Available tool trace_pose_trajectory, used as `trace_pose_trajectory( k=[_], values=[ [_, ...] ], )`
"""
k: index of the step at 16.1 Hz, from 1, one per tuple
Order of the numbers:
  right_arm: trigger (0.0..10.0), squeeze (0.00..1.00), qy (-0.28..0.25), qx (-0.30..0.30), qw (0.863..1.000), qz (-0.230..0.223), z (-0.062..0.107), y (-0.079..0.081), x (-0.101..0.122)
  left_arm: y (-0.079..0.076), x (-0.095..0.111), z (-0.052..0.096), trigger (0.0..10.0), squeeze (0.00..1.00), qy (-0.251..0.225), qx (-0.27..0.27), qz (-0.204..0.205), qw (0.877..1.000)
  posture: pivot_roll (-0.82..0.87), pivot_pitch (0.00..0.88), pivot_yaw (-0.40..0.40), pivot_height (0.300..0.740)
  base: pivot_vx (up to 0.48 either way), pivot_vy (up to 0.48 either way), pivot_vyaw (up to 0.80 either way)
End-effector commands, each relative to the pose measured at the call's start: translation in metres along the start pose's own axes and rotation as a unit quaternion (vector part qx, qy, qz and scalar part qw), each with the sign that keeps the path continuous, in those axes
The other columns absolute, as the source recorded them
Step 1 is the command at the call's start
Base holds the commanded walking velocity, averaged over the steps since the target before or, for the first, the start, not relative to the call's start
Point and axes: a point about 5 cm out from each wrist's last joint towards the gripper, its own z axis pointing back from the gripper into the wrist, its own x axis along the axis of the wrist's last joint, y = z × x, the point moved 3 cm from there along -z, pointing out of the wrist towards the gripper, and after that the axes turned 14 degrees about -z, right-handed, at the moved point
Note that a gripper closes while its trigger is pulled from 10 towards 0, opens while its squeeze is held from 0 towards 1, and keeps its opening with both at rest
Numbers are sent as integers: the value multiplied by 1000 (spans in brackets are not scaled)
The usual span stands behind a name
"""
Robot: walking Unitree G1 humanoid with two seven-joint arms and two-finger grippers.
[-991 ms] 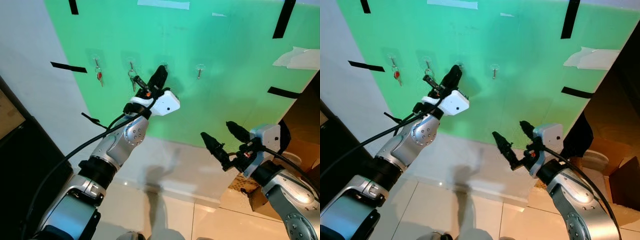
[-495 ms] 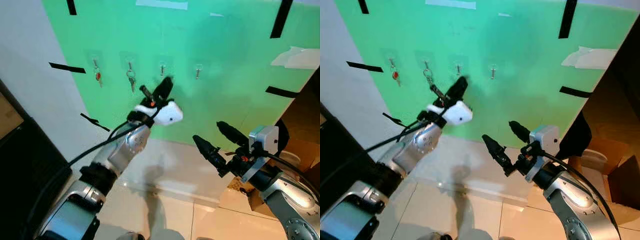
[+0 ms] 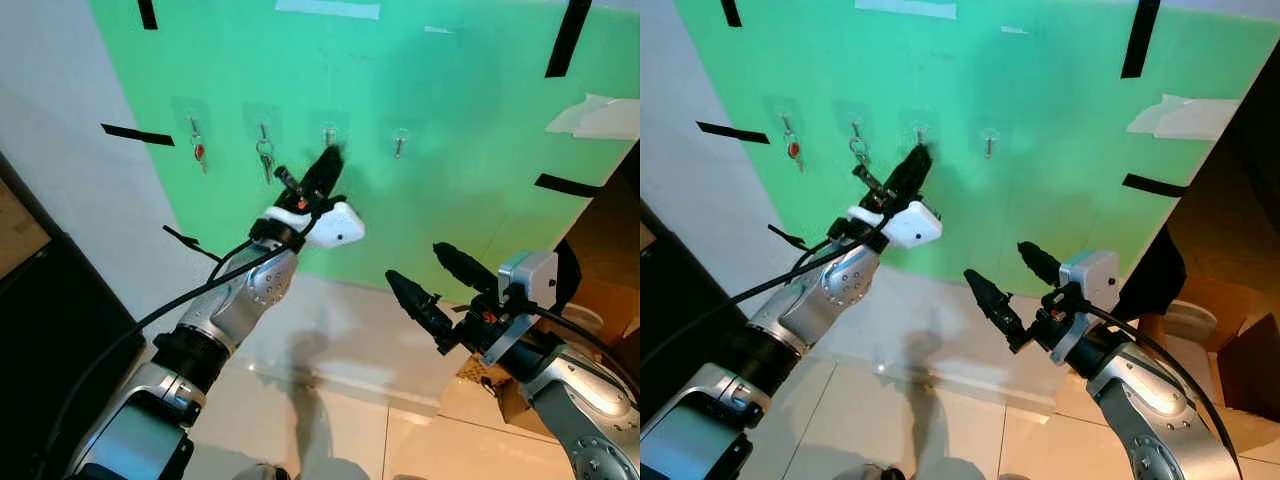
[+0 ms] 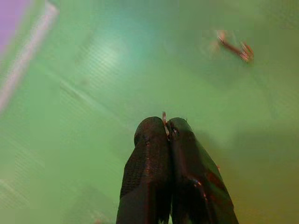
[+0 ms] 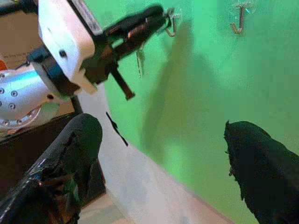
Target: Hang keys on a hook
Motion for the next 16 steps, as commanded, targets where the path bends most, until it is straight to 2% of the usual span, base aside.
trace_pose_trajectory(
  k=[1,3,5,8,14,16],
  values=[
    [10000,0,-10,12,1000,2,1,4,4,14,2,-7,10000,0,-10,30,-22,999,-247,0,30,740,0,0,0],
    [10000,0,-10,13,1000,2,1,5,4,19,-1,-10,10000,0,-9,41,-33,999,-247,0,31,740,0,0,0],
    [10000,0,-10,14,1000,2,1,5,4,17,-8,-10,10000,0,4,32,-42,999,-248,0,31,740,0,0,0],
    [10000,0,-10,15,1000,2,1,5,5,0,-16,-5,10000,0,17,-13,-41,999,-250,0,32,740,0,0,0],
    [10000,0,-9,14,1000,5,2,5,6,-11,-20,-4,10000,0,26,-36,-35,998,-258,0,34,740,0,0,0],
    [10000,0,-9,14,1000,5,3,5,6,-17,-17,-3,10000,0,14,-50,-27,998,-256,0,32,740,0,0,0]
  ],
)
